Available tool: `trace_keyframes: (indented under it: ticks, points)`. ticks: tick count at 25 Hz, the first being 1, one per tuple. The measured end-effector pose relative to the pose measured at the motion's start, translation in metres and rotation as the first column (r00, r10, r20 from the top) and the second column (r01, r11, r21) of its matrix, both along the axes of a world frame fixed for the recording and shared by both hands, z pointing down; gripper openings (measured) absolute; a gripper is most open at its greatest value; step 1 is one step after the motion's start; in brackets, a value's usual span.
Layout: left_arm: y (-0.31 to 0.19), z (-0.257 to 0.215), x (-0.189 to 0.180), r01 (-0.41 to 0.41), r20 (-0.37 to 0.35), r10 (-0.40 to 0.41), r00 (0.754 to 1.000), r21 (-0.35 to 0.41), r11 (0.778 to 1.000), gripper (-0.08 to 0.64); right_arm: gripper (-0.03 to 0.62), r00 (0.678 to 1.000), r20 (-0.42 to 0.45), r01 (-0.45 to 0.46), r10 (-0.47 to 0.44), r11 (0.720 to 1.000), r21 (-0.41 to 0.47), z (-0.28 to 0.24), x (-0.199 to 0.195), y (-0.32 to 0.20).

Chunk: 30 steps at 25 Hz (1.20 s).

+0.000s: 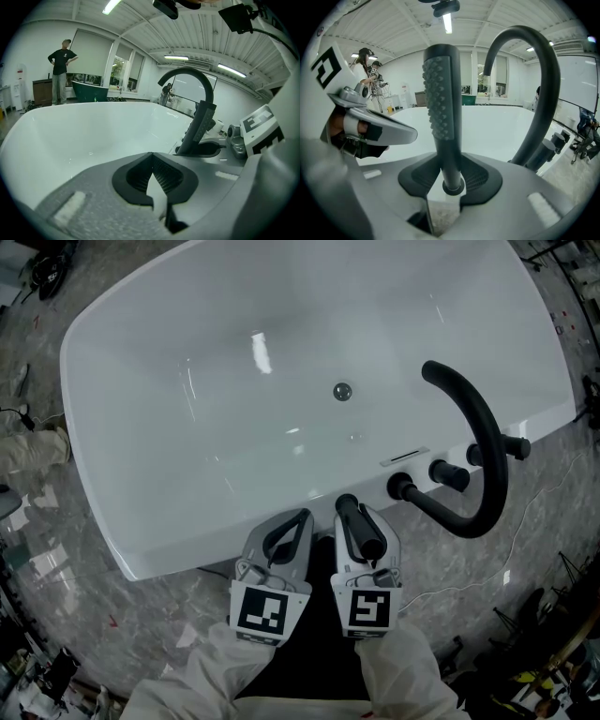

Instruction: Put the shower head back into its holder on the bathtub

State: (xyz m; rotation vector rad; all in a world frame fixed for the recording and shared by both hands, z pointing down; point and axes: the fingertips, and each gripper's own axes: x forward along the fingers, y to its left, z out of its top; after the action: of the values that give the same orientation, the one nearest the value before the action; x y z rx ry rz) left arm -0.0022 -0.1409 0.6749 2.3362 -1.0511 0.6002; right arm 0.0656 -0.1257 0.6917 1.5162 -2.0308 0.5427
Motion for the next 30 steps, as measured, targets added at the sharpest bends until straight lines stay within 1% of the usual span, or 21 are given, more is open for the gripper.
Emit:
trace_keyframes:
  ticks: [3, 9, 13, 17, 21, 25, 30]
  points:
    - [0.001, 0.000, -0.002, -0.004, 0.002, 0.004, 1.000, -0.002, 1.000, 0.002, 0.140, 0.999, 0.023, -0.027, 0.028, 0.999, -0.017, -0.001, 0.000, -0.001]
    - [0.001, 0.002, -0.006, -0.011, 0.013, 0.011, 1.000, -0.007, 1.000, 0.002, 0.143, 0.999, 0.027, -0.046, 0.047, 0.998, -0.035, 0.002, 0.001, 0.001]
    - [0.002, -0.002, -0.002, -0.036, 0.010, 0.036, 0.999, -0.003, 0.999, 0.002, 0.149, 0.998, 0.036, -0.054, 0.056, 0.997, -0.053, 0.004, 0.002, 0.005]
    - [0.002, -0.006, 0.000, -0.054, 0.008, 0.053, 0.999, 0.005, 0.999, 0.002, 0.178, 0.996, 0.067, -0.060, 0.065, 0.995, -0.080, 0.004, 0.001, 0.006]
    - [0.004, -0.010, -0.001, -0.076, 0.010, 0.076, 0.997, 0.009, 0.997, 0.002, 0.179, 0.992, 0.082, -0.091, 0.100, 0.991, -0.101, 0.003, 0.004, 0.013]
    - [0.004, -0.021, -0.006, -0.098, 0.014, 0.098, 0.995, 0.016, 0.995, 0.002, 0.176, 0.991, 0.071, -0.102, 0.111, 0.987, -0.123, -0.006, 0.008, 0.024]
    - [0.003, -0.037, -0.017, -0.114, 0.027, 0.114, 0.993, 0.031, 0.993, 0.002, 0.169, 0.991, 0.082, -0.090, 0.102, 0.986, -0.139, -0.025, 0.001, 0.040]
